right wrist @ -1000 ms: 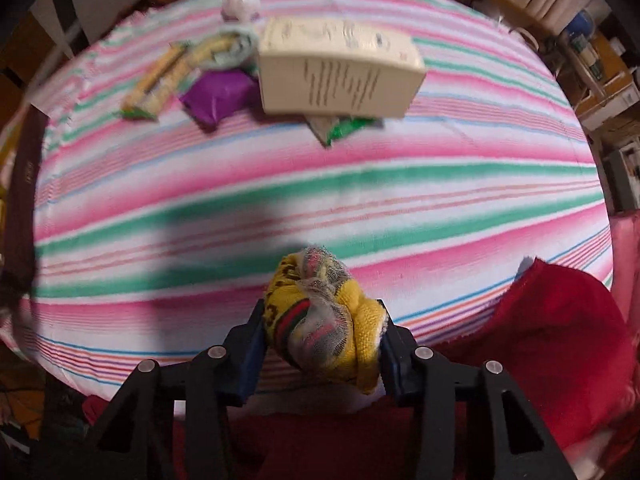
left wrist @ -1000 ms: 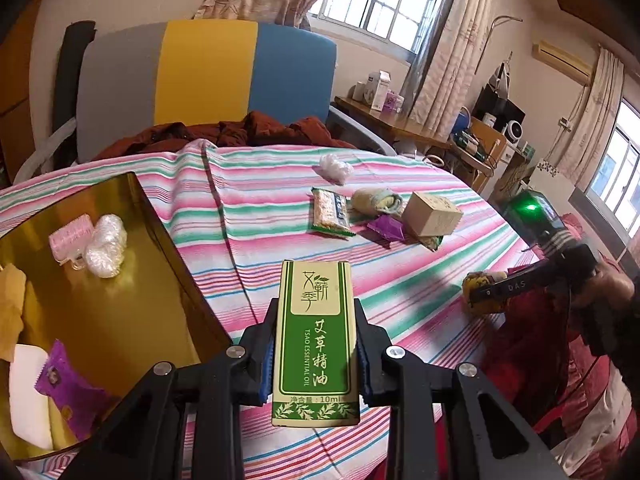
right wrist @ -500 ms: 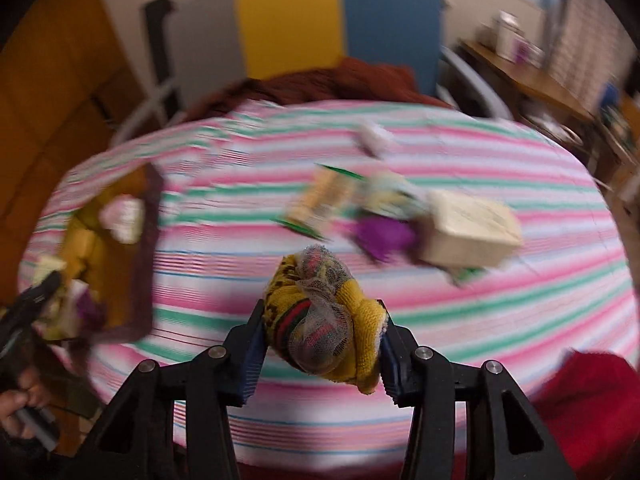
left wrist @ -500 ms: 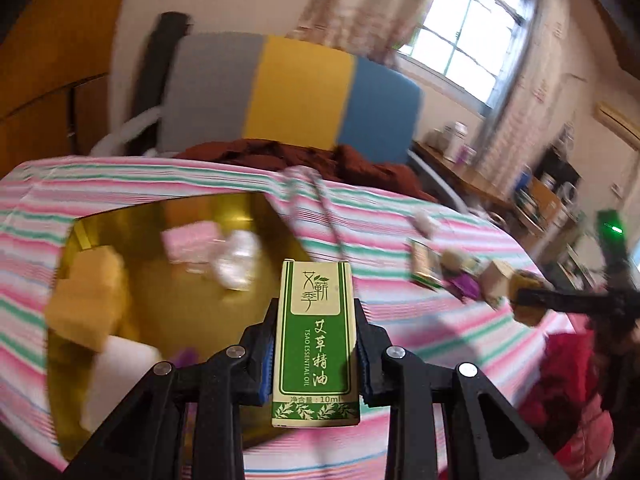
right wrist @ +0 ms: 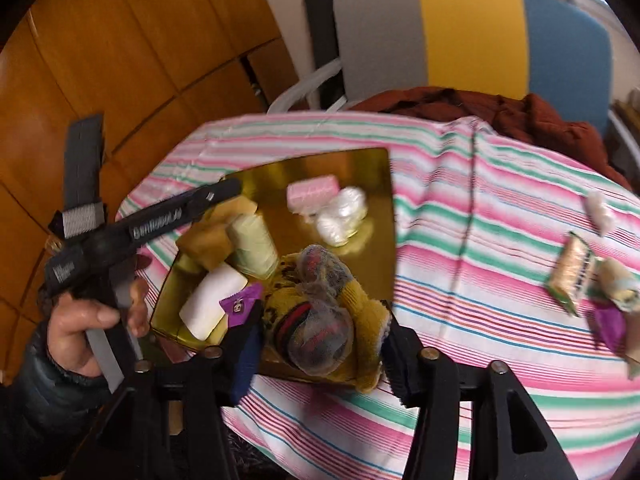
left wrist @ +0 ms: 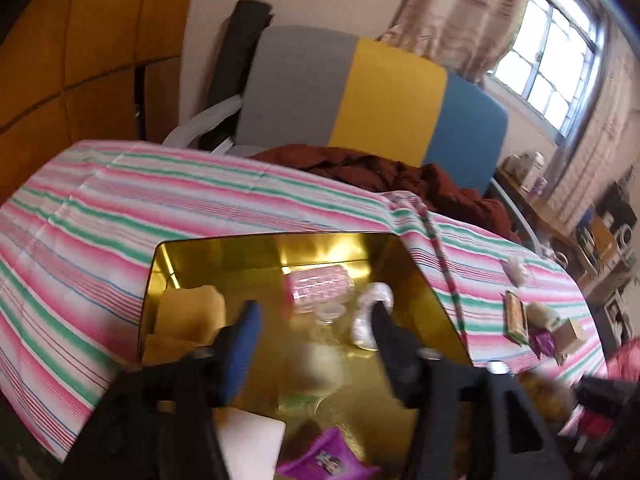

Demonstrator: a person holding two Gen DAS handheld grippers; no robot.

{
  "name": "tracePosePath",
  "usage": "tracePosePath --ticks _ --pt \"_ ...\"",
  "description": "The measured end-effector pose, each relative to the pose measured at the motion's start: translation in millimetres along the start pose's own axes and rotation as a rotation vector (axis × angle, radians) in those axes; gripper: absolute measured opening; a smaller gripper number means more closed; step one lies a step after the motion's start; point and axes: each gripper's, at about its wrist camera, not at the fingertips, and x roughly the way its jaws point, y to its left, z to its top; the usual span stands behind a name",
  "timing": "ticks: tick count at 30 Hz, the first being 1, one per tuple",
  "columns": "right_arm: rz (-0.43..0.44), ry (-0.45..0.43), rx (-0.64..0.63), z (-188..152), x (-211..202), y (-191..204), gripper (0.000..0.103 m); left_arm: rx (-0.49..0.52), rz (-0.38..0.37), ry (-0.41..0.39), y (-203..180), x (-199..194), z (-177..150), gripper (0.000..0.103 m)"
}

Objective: Organize objects
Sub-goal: 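Carry the green box and yellow sock over the gold tray and release both, then move the right tool from the tray to the cream box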

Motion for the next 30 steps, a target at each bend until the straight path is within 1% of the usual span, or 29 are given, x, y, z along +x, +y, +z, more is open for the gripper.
tracePosePath --ticks 1,2,6,8,12,15,17,20,22,25,30 --pt "0.000 0.016 0.004 -1 8 1 0.067 -0.025 0.001 0.006 6 2 -1 0.071" --pt "0.001 0.031 0.009 -3 13 2 0.067 -0.039 0.008 0.007 8 3 -1 0.071" --pt "0.010 0.067 0.022 -11 26 -3 0.079 -0.091 0.025 0.011 24 -4 -15 0.071" --pt "0.009 0.069 0.027 -15 27 -5 0.080 -0.108 0.033 0.017 28 -7 -24 0.071" --pt "-0.001 0.046 0.037 -17 21 -6 0.087 -0.128 0.040 0.024 30 -15 -39 0.071" --pt "-0.005 0.022 0.031 -20 18 -1 0.092 -0.098 0.048 0.017 23 -20 -44 0.071" --pt "-0.013 0.021 0.019 -22 17 3 0.092 -0.070 0.061 0.007 17 -25 -47 0.071" --pt "-0.027 0.003 0.009 -22 14 8 0.093 -0.046 0.060 0.000 8 -31 -48 0.071" --pt "-0.041 -0.014 0.000 -21 11 10 0.096 -0.024 0.069 -0.014 1 -37 -49 0.071" --pt "-0.069 -0.051 -0.006 -20 4 12 0.100 -0.015 0.074 -0.019 -4 -43 -51 0.071" --pt "-0.140 -0.101 -0.022 -20 -4 16 0.103 -0.002 0.079 -0.016 -11 -51 -59 0.071"
